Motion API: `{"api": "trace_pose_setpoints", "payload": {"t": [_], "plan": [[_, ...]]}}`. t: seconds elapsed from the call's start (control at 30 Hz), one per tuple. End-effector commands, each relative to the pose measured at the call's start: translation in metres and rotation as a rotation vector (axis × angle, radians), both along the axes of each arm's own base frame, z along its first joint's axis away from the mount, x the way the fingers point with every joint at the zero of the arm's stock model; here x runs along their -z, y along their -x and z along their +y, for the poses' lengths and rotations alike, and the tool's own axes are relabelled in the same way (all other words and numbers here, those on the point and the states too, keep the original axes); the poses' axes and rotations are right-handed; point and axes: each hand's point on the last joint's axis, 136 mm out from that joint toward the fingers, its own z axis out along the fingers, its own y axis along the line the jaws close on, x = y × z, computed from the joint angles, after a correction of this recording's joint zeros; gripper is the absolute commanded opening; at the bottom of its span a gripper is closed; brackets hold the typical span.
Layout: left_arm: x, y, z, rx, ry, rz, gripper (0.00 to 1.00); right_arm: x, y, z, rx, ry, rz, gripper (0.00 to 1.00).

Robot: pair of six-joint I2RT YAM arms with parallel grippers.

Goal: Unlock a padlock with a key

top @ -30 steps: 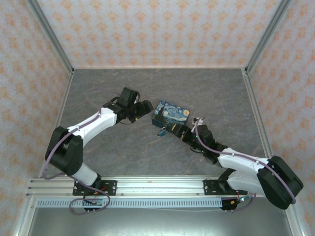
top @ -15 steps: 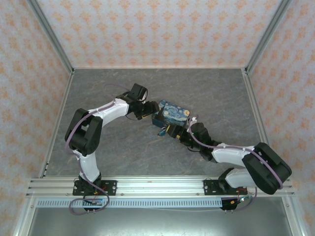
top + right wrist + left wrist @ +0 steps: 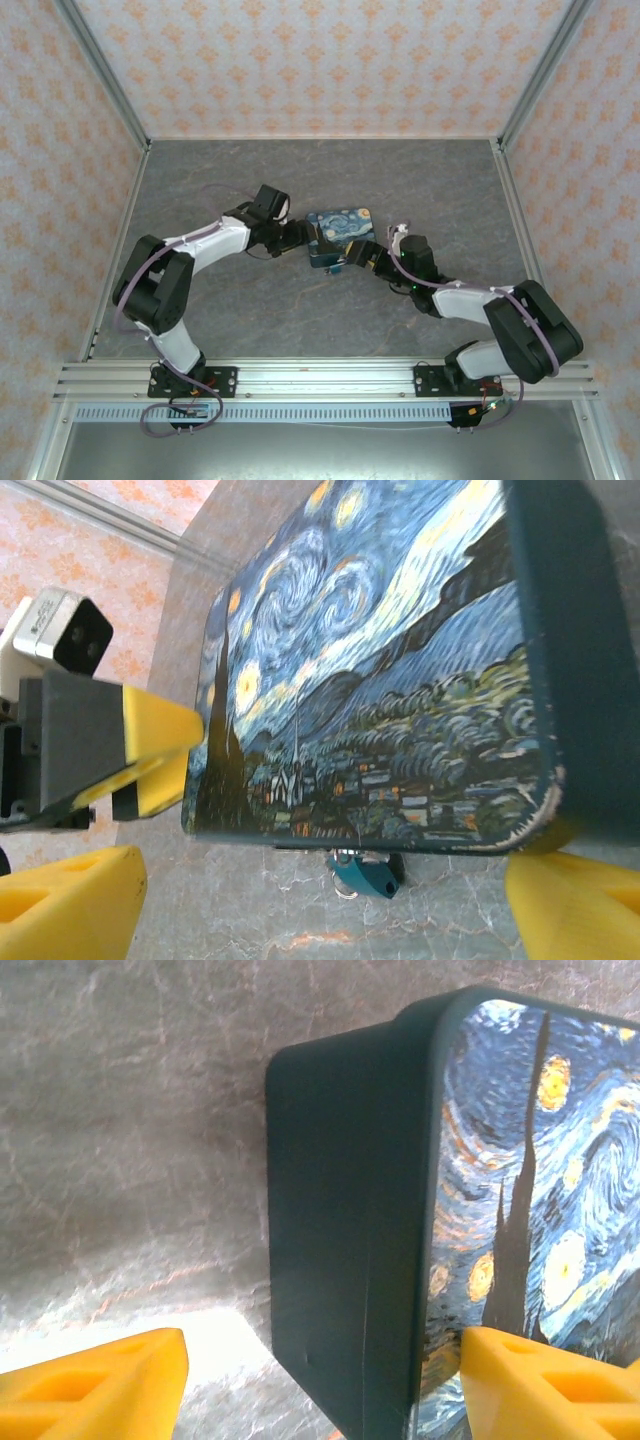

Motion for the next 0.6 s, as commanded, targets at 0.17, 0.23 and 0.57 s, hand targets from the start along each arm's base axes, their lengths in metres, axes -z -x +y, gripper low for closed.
{"api": "trace_pose_setpoints", "payload": {"t": [0.17, 0.23, 0.57], "plan": [[0.033, 0.053, 0.021, -0.023, -0.089, 0.139, 0.71, -0.036, -0.012, 0.009, -0.109, -0.033, -0.190, 0.92], [0.032, 0.054, 0.021, -0.030, -0.088, 0.137, 0.71, -0.036, -0.007, 0.004, -0.101, -0.022, -0.214, 0.91], [0.028, 0.054, 0.018, -0.055, -0.085, 0.129, 0.71, -0.025, 0.020, 0.005, -0.162, -0.070, -0.235, 0.92]]}}
